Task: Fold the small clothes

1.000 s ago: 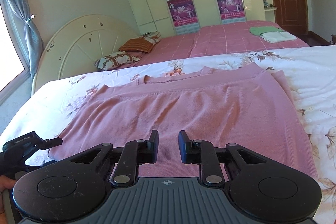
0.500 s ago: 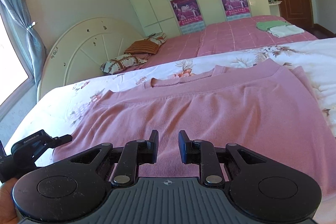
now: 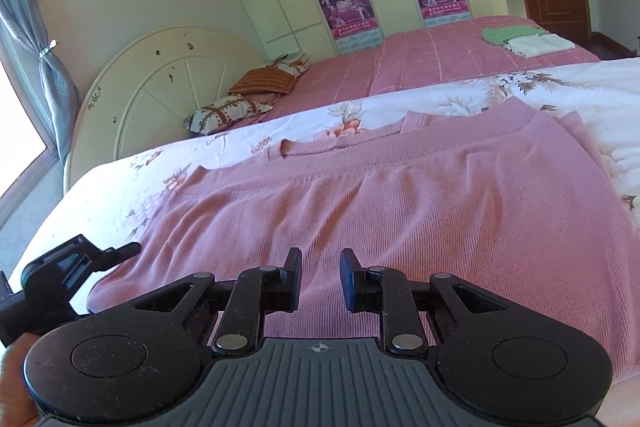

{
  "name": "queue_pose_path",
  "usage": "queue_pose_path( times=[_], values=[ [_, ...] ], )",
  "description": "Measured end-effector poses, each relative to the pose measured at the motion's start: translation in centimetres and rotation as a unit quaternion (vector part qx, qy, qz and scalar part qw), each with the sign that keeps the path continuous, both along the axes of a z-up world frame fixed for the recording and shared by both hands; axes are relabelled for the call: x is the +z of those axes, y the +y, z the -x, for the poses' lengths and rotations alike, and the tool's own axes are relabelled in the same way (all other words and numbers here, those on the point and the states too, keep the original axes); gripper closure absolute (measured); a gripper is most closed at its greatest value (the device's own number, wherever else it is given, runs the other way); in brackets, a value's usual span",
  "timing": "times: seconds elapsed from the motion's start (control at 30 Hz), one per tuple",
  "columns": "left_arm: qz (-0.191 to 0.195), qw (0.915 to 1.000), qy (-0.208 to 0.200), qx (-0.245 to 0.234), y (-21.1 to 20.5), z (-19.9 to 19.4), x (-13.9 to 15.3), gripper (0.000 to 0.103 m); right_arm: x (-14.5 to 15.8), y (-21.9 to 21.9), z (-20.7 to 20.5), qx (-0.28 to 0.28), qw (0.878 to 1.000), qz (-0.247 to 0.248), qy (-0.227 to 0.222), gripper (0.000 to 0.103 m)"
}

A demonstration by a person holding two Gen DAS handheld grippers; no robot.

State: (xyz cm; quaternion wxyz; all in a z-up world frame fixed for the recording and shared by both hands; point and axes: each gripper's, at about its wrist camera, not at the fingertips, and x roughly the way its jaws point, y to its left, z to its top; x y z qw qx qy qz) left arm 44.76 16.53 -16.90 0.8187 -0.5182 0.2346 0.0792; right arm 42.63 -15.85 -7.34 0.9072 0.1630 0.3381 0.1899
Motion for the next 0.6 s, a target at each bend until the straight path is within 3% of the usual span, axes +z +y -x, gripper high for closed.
queue_pose_path(
  times=[0.03, 0.07, 0.1, 0.17, 0.27, 0.33, 0.5, 0.6],
  values=[
    [0.002, 1.0, 0.008, -0.002, 0.3, -0.1, -0.3, 0.075, 0.2, 0.2, -0.1, -0.003, 1.0, 0.002, -0.001, 0.081],
    [0.015, 0.9996, 0.022, -0.006, 0.8, -0.4, -0.9, 0.096, 0.3, 0.4, -0.1, -0.004, 1.0, 0.004, -0.001, 0.082],
    [0.034, 0.9993, 0.012, -0.004, 1.3, -0.2, -1.2, 0.096, 0.4, 0.8, -0.3, -0.003, 1.0, 0.005, -0.002, 0.083],
    [0.005, 0.9998, -0.011, -0.015, 1.5, 0.3, 0.1, 0.096, 0.6, 1.8, -0.8, -0.001, 1.0, 0.018, -0.005, 0.103],
    [0.004, 0.9992, -0.024, -0.032, 1.6, 0.5, 0.2, 0.096, 0.9, 3.5, -1.7, 0.0, 0.999, 0.035, -0.016, 0.103],
    [0.012, 0.9992, -0.004, -0.038, 2.1, 0.1, -0.9, 0.093, 0.7, 4.8, -2.5, 0.007, 0.998, 0.052, -0.016, 0.103],
    [0.031, 0.9987, -0.007, -0.041, 2.7, 0.0, -1.7, 0.09, -2.8, 7.4, -4.8, 0.019, 0.993, 0.112, 0.045, 0.103],
    [0.035, 0.999, 0.0, -0.03, 2.9, -0.1, -1.9, 0.091, -3.3, 7.2, -4.7, 0.017, 0.993, 0.108, 0.037, 0.103]
  ],
)
